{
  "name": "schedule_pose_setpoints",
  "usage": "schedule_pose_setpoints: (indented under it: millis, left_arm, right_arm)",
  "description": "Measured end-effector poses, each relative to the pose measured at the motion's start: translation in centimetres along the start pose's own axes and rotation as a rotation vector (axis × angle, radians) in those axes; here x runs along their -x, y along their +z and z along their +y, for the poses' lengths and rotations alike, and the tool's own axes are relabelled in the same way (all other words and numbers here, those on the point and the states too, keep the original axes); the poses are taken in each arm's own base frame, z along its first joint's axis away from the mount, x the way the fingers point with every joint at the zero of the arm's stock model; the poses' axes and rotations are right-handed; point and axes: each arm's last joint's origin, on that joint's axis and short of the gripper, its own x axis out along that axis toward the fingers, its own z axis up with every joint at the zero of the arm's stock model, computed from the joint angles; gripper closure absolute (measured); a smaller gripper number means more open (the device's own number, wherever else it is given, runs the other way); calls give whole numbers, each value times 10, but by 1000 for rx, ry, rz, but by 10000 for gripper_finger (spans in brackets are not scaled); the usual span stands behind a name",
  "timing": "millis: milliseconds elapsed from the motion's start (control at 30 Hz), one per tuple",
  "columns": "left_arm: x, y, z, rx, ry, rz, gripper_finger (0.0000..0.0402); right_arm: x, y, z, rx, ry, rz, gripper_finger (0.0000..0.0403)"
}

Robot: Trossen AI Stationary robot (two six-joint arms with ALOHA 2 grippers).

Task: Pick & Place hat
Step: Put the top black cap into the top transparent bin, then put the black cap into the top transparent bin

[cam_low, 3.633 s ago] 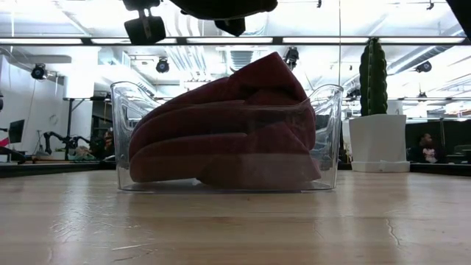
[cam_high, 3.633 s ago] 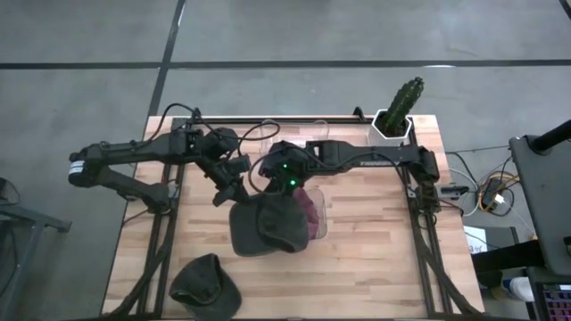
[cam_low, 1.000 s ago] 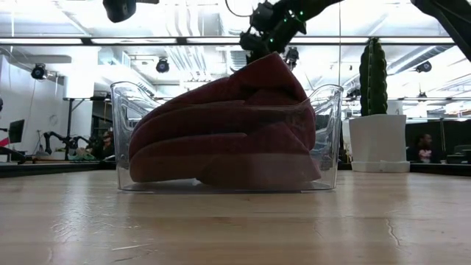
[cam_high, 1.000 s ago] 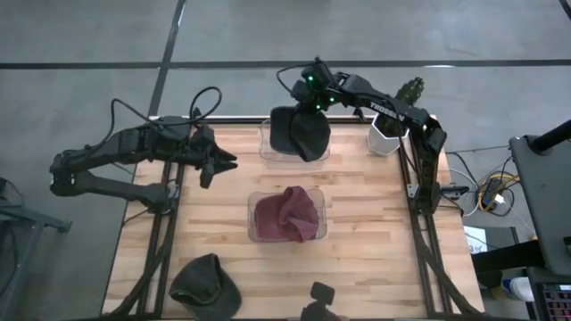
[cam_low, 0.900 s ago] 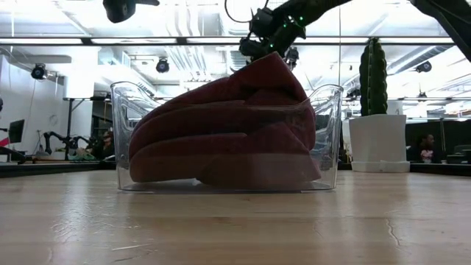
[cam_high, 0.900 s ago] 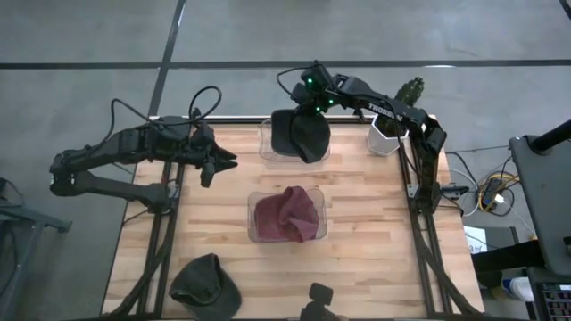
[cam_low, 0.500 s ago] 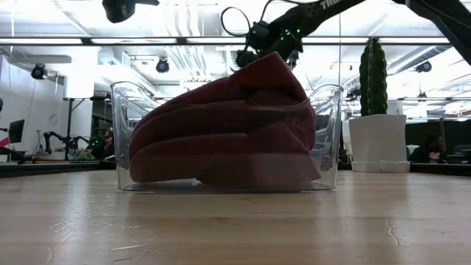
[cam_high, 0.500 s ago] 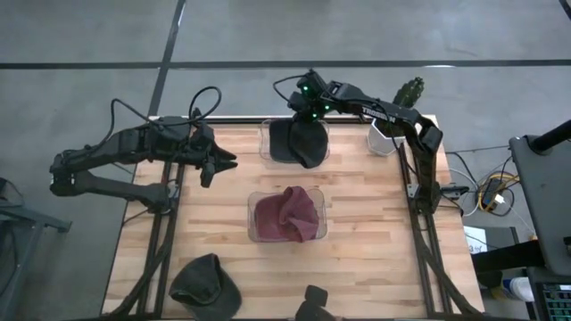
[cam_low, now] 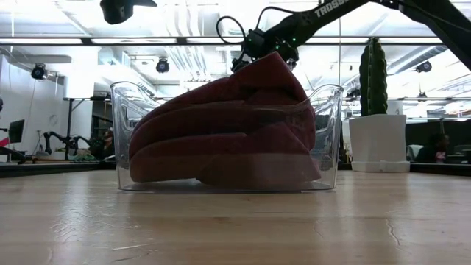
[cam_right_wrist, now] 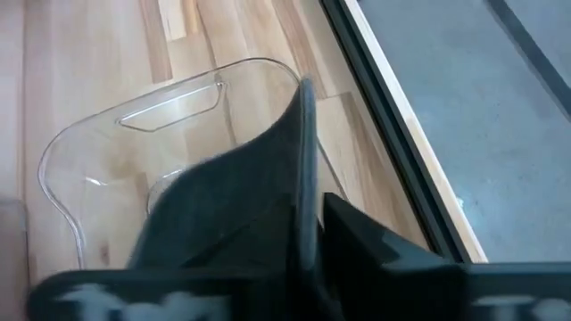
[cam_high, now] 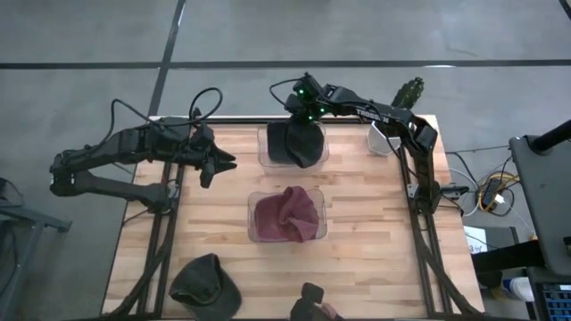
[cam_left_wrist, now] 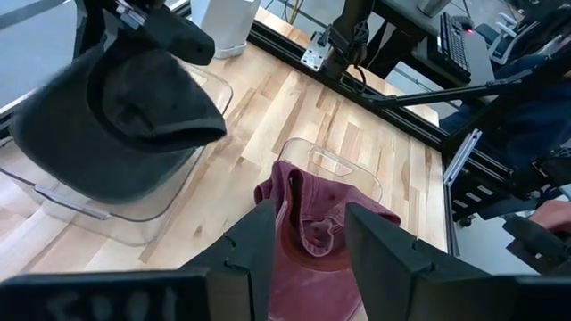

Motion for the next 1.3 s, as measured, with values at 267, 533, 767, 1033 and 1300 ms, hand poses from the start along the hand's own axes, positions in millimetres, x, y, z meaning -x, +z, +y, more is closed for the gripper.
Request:
schedule_pose_setpoints:
  millis: [267, 533, 767, 1033, 1300]
  left_arm:
    - [0, 0, 0, 0, -1, 0, 273]
    - [0, -8, 3, -23, 17, 85, 273]
    - [-6, -12, 3, -41, -35, 175, 273]
    - [-13, -15, 0, -105, -160, 262, 273]
    - [-27, -29, 1, -93, -306, 426, 273]
  right_arm:
    - [1, -4, 2, -36, 30, 43, 190]
    - [38, 13, 20, -55, 38, -40, 142]
    - [73, 34, 63, -107, 99, -142, 152]
    - [87, 54, 123, -149, 225, -232, 167]
    - [89, 58, 182, -171, 365, -293, 169]
